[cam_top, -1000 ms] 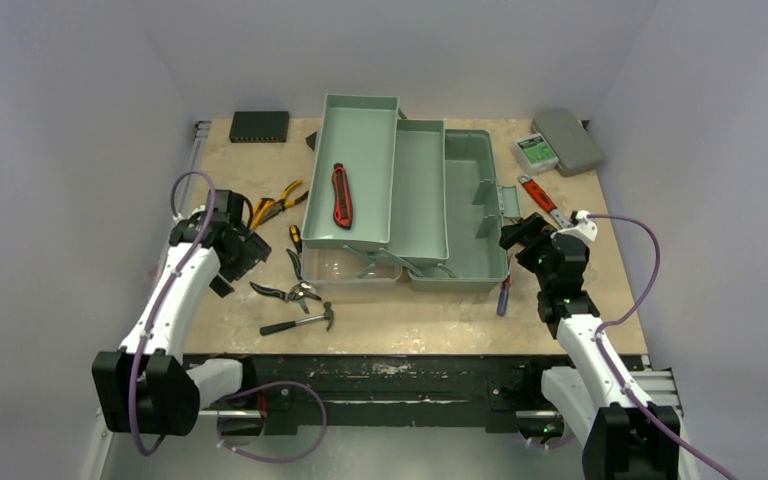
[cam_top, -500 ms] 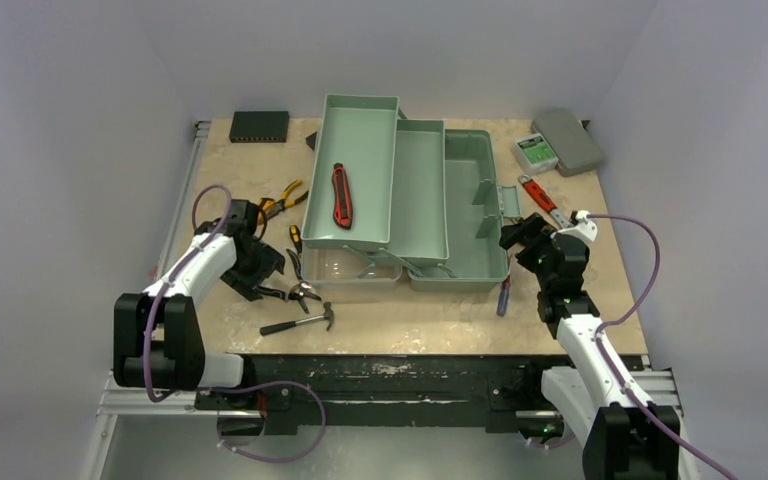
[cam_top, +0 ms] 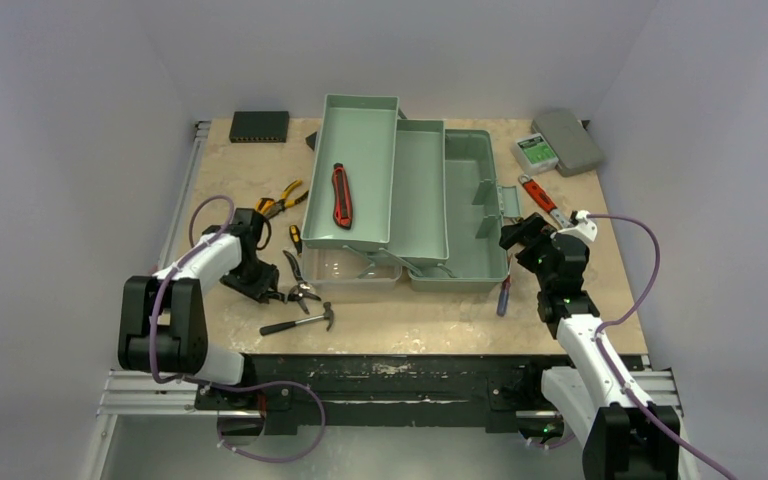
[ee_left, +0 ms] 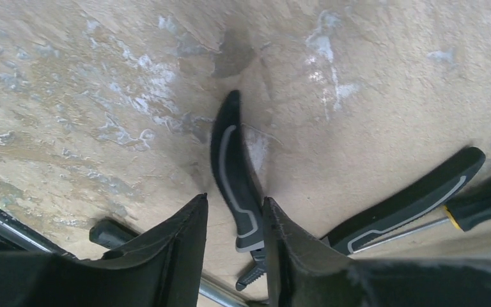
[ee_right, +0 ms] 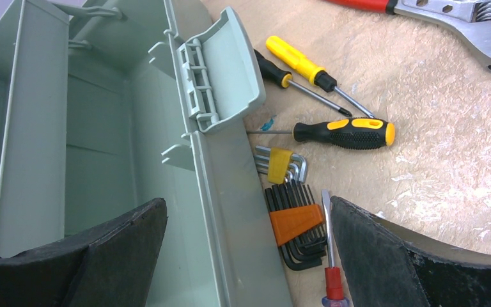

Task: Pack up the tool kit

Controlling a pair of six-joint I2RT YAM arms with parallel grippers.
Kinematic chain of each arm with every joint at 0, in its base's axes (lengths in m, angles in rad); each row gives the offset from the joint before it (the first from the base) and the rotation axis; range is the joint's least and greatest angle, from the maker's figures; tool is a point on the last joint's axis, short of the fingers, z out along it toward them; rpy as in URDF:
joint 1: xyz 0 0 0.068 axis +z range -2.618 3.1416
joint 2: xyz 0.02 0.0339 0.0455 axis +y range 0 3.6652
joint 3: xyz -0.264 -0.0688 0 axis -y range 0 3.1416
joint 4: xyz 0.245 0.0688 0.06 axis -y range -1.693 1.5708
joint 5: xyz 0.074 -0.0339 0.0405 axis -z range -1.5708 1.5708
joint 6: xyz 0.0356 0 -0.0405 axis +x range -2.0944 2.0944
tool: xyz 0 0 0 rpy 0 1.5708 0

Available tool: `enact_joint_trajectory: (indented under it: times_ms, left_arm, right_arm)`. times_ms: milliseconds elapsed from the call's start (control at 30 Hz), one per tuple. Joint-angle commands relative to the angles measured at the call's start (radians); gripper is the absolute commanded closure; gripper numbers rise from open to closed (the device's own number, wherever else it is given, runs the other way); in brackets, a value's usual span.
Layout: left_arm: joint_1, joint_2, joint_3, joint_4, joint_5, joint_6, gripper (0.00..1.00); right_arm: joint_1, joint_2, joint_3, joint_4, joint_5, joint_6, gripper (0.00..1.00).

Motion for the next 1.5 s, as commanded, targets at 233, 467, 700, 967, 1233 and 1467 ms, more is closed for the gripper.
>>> enact_joint_trajectory:
  times_ms: [233,467,700,967,1233,1467]
  left_arm:
    - [-0.005,0.095,0.107,-0.133,-0.062,-0.089,0.55]
    - [-0.003,0.132,0.147,-0.156,-0.047,-0.086,0.86]
    - [0.007,0.136,0.147,-0.155,-0.033,-0.082,1.0]
    - [0.012,0.135,0.143,-0.134,-0.001,-0.068,1.0]
    - [-0.011,-0.048,0.137,-0.127,-0.046,0.034,0.97]
    - [-0.032,-0.303,0.058,-0.164,-0.031,0.04,0.39]
  right_arm:
    - [-0.003,-0.02,0.027,0.026,-0.018,0.006,0.01]
    - [-0.002,-0.036,0.027,0.019,-0.016,0.012,0.01]
    - [-0.002,-0.036,0.026,0.021,-0.018,0.016,0.01]
    - [-0.002,-0.033,0.024,0.025,-0.018,0.016,0.01]
    - [-0.002,-0.029,0.026,0.026,-0.021,0.016,0.01]
    - [-0.003,-0.026,0.026,0.029,-0.026,0.008,0.01]
